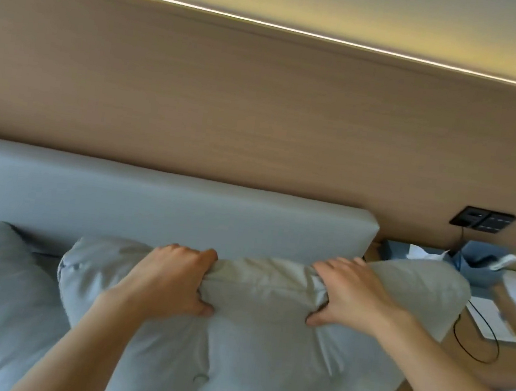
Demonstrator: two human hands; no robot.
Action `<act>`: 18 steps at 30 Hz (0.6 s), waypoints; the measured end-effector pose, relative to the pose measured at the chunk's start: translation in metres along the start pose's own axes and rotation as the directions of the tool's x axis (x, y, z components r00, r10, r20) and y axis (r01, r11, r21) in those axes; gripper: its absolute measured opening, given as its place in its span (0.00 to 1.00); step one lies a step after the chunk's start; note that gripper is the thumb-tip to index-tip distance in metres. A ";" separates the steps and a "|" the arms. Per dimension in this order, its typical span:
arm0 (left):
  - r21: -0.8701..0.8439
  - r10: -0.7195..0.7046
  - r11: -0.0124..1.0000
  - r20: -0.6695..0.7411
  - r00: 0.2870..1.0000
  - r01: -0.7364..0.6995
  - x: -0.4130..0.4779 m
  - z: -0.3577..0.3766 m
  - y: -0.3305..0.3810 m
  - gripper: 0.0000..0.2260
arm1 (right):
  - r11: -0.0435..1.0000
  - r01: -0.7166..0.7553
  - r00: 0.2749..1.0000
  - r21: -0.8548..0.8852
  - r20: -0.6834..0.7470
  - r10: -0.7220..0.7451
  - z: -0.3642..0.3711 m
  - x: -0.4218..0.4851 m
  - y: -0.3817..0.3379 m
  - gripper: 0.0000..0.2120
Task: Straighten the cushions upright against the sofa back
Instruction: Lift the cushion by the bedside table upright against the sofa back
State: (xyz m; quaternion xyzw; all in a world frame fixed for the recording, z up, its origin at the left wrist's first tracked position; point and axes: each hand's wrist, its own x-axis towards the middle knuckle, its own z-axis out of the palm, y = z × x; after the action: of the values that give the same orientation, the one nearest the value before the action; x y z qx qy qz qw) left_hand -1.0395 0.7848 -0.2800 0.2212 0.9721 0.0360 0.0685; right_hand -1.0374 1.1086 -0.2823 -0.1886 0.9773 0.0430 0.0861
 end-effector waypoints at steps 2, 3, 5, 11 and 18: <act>0.000 0.017 1.000 -0.051 0.999 -0.017 0.018 -0.006 -0.004 0.27 | 0.999 -0.017 0.999 -0.039 -0.043 0.015 -0.012 0.009 0.012 0.34; 0.001 0.024 1.000 -0.071 0.997 -0.024 0.027 -0.007 -0.007 0.27 | 0.998 -0.032 0.998 -0.051 -0.064 0.028 -0.016 0.014 0.017 0.34; -0.002 0.036 0.999 -0.101 0.994 -0.036 0.046 -0.005 -0.015 0.27 | 0.996 -0.062 0.993 -0.057 -0.108 0.056 -0.015 0.025 0.024 0.35; -0.033 0.034 0.999 -0.130 0.991 -0.039 0.103 0.021 -0.052 0.29 | 0.986 -0.160 0.974 -0.036 -0.170 0.152 0.018 0.076 0.025 0.35; 0.022 0.024 1.000 -0.165 0.986 -0.020 0.153 0.067 -0.078 0.36 | 0.964 -0.264 0.949 -0.019 -0.183 0.256 0.069 0.132 0.029 0.37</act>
State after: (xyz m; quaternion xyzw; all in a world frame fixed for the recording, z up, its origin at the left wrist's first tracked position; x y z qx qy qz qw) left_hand -1.1995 0.7842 -0.3719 0.2289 0.9723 0.0454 -0.0150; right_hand -1.1581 1.0962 -0.3731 -0.0633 0.9962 0.0580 -0.0124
